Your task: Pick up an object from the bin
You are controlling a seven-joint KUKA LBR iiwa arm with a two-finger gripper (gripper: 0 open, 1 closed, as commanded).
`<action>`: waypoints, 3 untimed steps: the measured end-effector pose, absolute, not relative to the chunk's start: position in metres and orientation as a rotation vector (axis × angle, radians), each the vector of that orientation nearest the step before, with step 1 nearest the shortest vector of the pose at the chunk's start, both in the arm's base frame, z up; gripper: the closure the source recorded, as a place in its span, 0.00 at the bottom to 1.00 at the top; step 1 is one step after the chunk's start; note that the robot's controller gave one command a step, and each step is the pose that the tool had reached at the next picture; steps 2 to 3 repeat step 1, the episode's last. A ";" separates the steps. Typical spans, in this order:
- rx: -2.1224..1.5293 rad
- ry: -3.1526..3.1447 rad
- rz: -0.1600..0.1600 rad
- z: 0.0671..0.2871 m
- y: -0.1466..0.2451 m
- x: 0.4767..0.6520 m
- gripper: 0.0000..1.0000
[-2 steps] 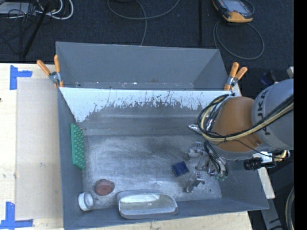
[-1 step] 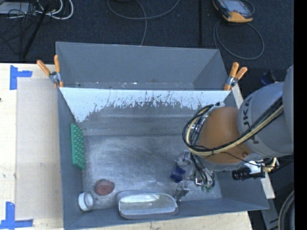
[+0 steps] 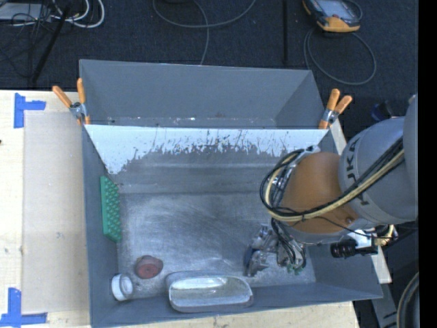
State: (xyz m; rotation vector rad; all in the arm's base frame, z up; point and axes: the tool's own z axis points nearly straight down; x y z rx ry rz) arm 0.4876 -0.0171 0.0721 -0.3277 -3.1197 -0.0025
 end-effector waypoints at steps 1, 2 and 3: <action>-0.121 -3.148 0.003 0.286 -0.071 0.498 1.00; -0.121 -3.148 0.003 0.286 -0.071 0.498 1.00; -0.121 -3.148 0.003 0.286 -0.071 0.498 1.00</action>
Offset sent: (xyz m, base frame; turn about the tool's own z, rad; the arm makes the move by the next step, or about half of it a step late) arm 0.0090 -0.0534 0.2102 -0.1342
